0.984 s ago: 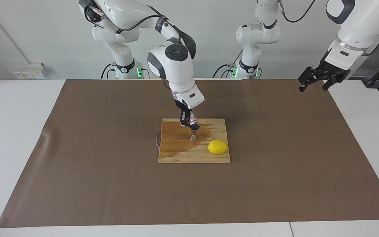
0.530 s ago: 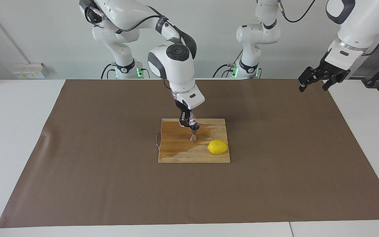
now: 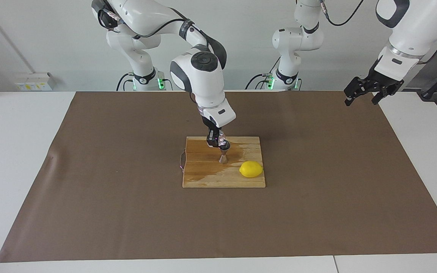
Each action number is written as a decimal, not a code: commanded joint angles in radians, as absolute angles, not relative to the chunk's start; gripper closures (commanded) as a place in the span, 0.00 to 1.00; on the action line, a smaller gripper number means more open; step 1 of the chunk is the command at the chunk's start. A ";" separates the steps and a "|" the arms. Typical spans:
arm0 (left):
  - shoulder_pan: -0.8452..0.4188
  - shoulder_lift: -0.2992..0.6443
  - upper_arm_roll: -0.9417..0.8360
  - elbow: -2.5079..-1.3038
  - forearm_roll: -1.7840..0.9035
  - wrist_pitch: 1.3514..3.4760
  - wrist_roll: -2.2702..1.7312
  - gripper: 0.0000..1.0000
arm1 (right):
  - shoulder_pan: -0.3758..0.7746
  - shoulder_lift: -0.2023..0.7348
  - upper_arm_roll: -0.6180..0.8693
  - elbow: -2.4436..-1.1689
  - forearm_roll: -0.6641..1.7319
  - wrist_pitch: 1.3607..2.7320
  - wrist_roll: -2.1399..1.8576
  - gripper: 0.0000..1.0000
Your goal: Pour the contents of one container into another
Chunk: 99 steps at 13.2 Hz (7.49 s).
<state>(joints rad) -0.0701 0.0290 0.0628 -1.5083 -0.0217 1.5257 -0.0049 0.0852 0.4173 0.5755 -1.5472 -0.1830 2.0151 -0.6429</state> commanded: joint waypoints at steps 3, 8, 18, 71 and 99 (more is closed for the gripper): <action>-0.066 0.008 0.060 -1.528 -0.018 1.519 -0.002 0.00 | 0.045 0.402 0.606 -1.539 -0.092 2.036 -0.658 0.75; -0.066 0.008 0.061 -1.528 -0.018 1.519 -0.002 0.00 | -0.014 0.301 0.586 -1.566 0.104 2.033 -0.822 0.74; -0.066 0.008 0.061 -1.528 -0.018 1.519 -0.002 0.00 | -0.018 0.176 0.239 -1.671 0.313 1.985 -1.342 0.79; -0.066 0.008 0.061 -1.528 -0.018 1.519 -0.002 0.00 | -0.137 0.494 -0.368 -1.796 1.011 1.681 -2.602 0.00; -0.066 0.008 0.061 -1.528 -0.018 1.519 -0.002 0.00 | 0.003 0.193 -0.001 -1.465 -0.138 1.738 0.069 0.00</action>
<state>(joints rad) -0.0701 0.0290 0.0628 -1.5083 -0.0217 1.5255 -0.0049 0.0109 0.2388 0.0001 -1.4560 -0.1146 1.7628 -0.0050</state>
